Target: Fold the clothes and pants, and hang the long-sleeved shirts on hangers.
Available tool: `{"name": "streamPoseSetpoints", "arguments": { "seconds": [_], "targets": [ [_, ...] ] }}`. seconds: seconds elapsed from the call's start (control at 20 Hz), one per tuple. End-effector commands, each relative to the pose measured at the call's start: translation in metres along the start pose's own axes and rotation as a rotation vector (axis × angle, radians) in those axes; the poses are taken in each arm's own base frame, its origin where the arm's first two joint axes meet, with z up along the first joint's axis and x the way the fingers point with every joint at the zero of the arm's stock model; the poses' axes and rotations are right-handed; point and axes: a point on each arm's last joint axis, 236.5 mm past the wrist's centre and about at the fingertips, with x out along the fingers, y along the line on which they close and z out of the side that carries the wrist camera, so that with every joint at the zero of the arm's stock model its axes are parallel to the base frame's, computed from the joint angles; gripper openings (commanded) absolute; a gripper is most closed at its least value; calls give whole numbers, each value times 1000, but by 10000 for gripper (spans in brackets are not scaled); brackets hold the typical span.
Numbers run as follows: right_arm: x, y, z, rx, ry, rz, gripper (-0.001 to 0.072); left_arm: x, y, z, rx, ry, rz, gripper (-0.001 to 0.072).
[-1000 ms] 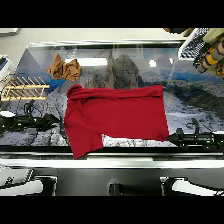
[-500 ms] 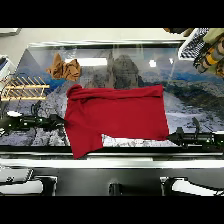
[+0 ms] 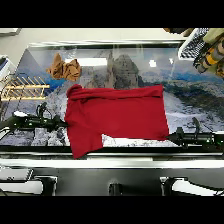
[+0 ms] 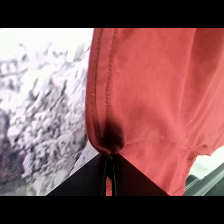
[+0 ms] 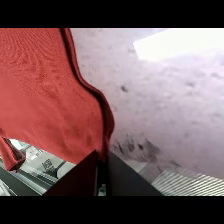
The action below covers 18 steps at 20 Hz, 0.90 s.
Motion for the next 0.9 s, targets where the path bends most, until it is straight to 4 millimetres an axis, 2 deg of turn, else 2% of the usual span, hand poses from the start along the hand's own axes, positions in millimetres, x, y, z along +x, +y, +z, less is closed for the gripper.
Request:
{"name": "streamPoseSetpoints", "arguments": {
  "seconds": [0.0, 0.1, 0.2, 0.3, 0.4, 0.45, 0.55, 0.65, 0.7, 0.75, 0.85],
  "targets": [
    [-2, 25, 8, -31, -34, 103, 23, -1, -10, 11, -12, -41, -37, 16],
    [-5, 46, 22, -84, -99, 141, 21, -6, -19, 20, 9, -65, -47, 15],
    [-2, 71, 35, -209, -129, 86, 21, -13, -37, 34, 61, -95, -45, 14],
    [-4, 115, 59, -334, -195, 28, 21, -28, -67, 54, 124, -146, -47, 14],
    [-27, 169, 89, -479, -314, -66, 21, -60, -112, 77, 189, -228, -64, 14],
    [-48, 197, 101, -544, -387, -128, 21, -83, -138, 87, 224, -280, -77, 14],
    [-111, 265, 118, -684, -587, -241, 21, -144, -201, 101, 323, -431, -102, 13],
    [-190, 333, 108, -742, -796, -271, 21, -210, -258, 100, 390, -577, -121, 13],
    [-228, 362, 91, -770, -882, -260, 21, -247, -289, 91, 413, -657, -138, 13],
    [-267, 391, 66, -809, -966, -245, 21, -280, -317, 78, 452, -730, -154, 13],
    [-336, 427, 8, -852, -1133, -233, 21, -344, -362, 40, 517, -882, -161, 14]
  ]
}}
